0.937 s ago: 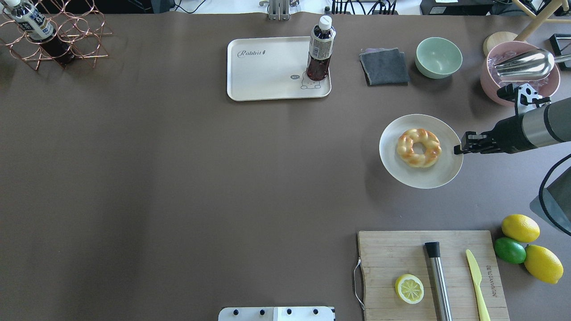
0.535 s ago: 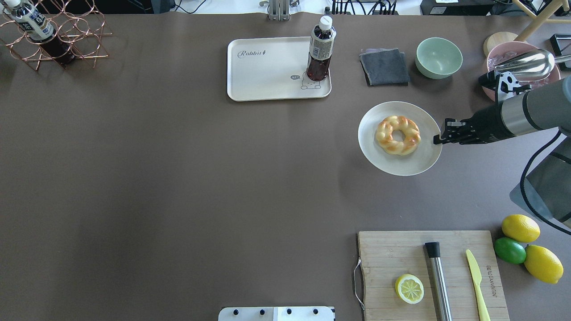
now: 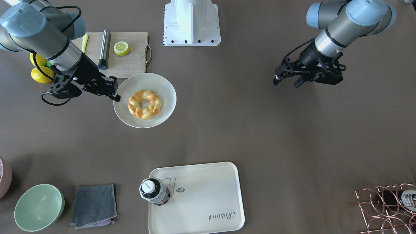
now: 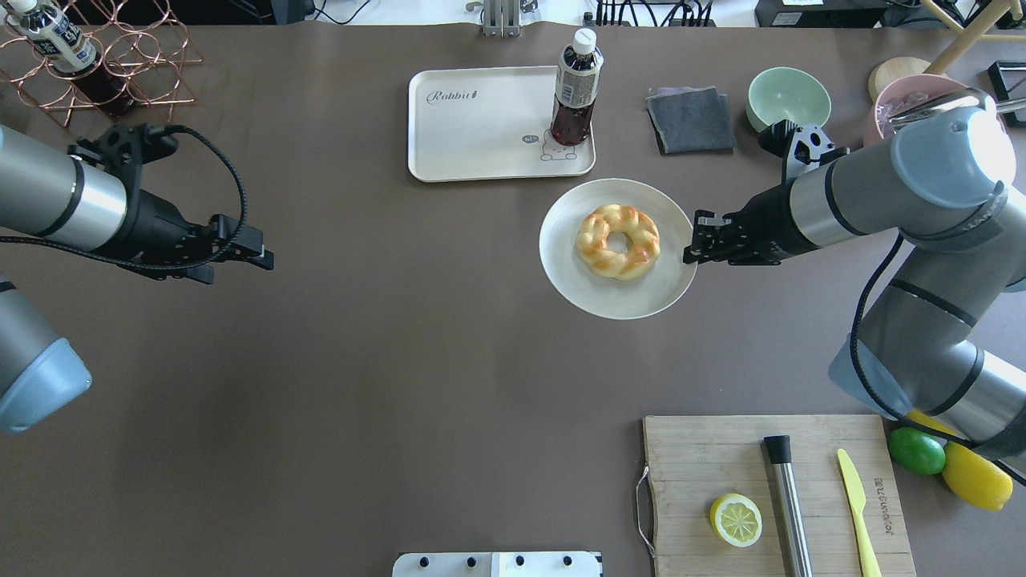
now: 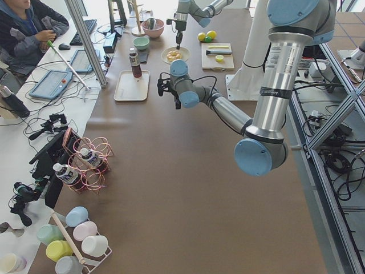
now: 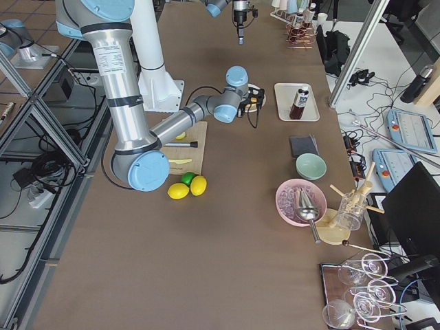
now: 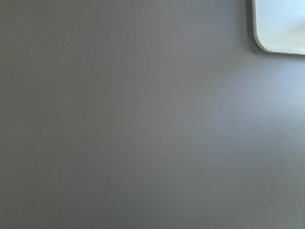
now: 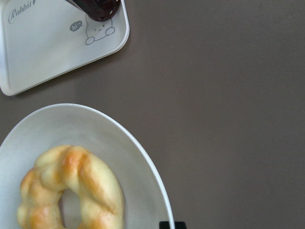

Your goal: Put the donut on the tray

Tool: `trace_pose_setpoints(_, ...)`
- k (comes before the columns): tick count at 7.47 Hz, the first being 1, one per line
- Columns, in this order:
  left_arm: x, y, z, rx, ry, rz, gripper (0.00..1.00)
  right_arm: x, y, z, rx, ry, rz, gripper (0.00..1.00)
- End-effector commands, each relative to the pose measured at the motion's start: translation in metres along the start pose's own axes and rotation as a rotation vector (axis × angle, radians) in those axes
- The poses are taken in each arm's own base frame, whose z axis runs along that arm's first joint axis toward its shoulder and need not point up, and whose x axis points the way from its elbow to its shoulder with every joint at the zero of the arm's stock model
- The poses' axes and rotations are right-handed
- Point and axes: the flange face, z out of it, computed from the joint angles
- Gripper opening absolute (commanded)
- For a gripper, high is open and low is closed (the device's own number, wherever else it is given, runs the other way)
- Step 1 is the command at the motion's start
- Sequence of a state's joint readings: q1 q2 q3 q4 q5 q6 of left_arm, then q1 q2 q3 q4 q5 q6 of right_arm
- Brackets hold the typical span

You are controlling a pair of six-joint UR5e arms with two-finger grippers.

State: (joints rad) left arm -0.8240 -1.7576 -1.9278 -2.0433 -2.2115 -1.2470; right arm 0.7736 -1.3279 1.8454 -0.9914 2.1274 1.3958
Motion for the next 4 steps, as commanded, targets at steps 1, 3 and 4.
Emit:
trace_pose_setpoints(1,0.102,0.026,0.035,-0.014,0.016,-0.094,0.95,-0.044,0.042,0.009,-0.011,0.002,0.015,0.00)
trace_pose_setpoints(3,0.164,0.049,0.053,-0.003,0.027,-0.112,0.94,-0.055,0.072,0.027,0.002,0.015,0.023,0.00)
trace_pose_setpoints(4,0.173,0.047,0.054,0.000,0.035,-0.118,0.93,-0.057,0.080,0.032,-0.007,0.016,0.021,0.00)
